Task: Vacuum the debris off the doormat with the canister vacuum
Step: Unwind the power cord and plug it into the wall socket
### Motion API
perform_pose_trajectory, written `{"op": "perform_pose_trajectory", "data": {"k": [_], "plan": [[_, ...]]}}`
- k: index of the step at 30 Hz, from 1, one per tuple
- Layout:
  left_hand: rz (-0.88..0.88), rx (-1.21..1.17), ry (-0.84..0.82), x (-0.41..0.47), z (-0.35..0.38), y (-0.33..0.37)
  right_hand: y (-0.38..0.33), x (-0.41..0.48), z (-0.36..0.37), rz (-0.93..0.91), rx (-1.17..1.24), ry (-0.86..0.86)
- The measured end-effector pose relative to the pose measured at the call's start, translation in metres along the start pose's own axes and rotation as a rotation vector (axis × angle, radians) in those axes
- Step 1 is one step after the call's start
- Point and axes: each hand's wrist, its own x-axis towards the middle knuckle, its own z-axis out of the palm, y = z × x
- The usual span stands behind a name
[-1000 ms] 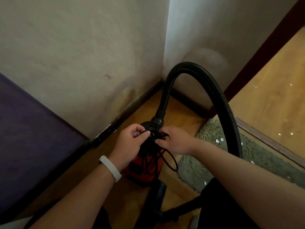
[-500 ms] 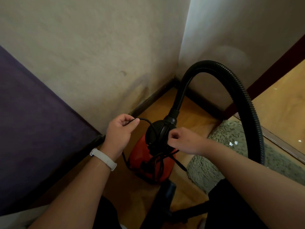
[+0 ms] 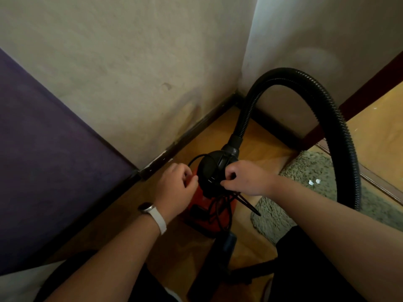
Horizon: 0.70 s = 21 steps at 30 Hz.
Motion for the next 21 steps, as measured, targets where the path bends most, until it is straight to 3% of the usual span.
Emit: {"op": "perform_pose_trajectory", "data": {"k": [2,6,10,17,21], "plan": [[-0.09,-0.177,-0.177,-0.002,0.007,-0.004,-0.002,0.0,0.001,-0.008,0.011,0.006],[-0.258,-0.416,-0.34,-0.005,0.019,0.017,-0.006,-0.001,0.001,-0.025,0.06,0.044],[-0.413,-0.577,-0.384,-0.002,0.029,0.028,-0.009,-0.004,0.003,-0.056,0.163,0.082],[-0.457,-0.75,-0.474,-0.003,0.028,0.034,-0.01,-0.008,-0.003,-0.085,0.33,0.09],[-0.494,-0.818,-0.505,0.0,0.033,0.036,-0.013,-0.008,-0.001,-0.116,0.286,0.084]]}}
